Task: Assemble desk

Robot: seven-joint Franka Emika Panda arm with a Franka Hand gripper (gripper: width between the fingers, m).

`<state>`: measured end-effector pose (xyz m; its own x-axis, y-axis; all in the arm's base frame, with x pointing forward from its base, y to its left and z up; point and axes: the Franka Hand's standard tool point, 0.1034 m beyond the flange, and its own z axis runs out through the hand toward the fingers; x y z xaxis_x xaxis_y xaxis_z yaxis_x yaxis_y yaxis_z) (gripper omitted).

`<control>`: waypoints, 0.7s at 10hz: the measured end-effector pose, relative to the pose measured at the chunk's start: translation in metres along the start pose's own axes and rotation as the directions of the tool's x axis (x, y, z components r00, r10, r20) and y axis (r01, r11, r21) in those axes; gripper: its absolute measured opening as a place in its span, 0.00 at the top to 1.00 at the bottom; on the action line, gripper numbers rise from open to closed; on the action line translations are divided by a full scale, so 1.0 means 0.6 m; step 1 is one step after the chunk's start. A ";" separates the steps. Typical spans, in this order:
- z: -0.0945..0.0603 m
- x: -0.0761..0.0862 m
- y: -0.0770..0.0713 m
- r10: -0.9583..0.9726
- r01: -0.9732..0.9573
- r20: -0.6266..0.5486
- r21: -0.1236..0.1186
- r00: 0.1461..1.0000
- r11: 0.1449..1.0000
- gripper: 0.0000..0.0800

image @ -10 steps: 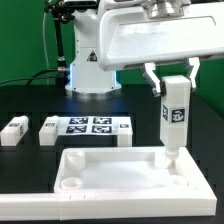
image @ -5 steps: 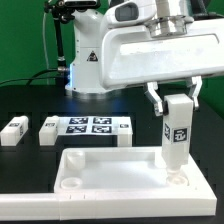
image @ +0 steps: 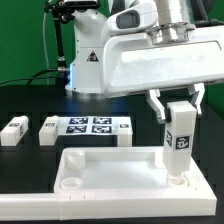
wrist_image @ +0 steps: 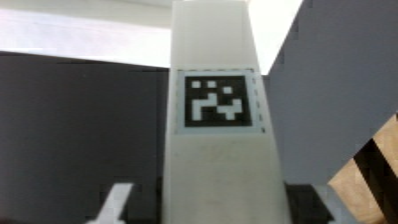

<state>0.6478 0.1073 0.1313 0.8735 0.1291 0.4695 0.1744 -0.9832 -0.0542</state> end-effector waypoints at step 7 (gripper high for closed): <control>0.009 -0.007 -0.013 -0.005 0.005 -0.077 -0.002 0.997 1.000 0.64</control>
Offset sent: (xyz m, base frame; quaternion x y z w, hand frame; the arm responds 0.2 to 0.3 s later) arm -0.0044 0.0017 -0.0085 -0.0074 0.0123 -0.0027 0.9999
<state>0.6454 0.1150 0.1251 0.8347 0.1239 0.5366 0.1783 -0.9827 -0.0504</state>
